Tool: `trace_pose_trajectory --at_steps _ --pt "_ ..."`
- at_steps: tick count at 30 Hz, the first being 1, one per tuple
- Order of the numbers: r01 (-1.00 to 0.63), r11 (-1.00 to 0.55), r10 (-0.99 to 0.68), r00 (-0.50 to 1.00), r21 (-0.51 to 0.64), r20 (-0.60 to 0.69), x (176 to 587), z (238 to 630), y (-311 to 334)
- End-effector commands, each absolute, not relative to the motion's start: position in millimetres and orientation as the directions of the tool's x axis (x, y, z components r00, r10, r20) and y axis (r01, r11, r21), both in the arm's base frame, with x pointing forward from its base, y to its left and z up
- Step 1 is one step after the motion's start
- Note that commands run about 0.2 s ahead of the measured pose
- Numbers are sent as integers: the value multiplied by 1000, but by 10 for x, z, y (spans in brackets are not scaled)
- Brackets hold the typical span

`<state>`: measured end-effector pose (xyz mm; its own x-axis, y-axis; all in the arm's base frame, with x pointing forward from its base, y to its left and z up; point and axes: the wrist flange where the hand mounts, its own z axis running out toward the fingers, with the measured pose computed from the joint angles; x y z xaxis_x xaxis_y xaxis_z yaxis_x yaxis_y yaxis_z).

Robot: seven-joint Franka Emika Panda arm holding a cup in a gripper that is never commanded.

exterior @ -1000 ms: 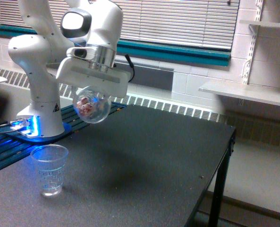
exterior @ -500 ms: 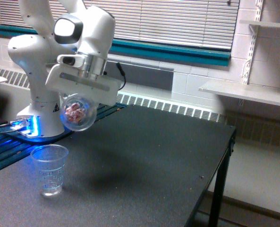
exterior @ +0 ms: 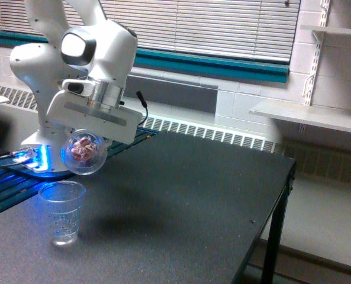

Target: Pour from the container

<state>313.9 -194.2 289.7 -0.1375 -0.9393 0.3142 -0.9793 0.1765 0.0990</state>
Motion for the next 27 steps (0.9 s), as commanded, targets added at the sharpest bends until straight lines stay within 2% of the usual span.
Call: trace_pose_trajectory --at_steps 1,21,27 --pt "-970 211 -934 -162 125 320 3070 2826 -1979" --pt "-929 308 -919 -235 206 316 2856 2769 -2185" --pt "-927 299 -927 -226 227 300 2919 2754 -2257"
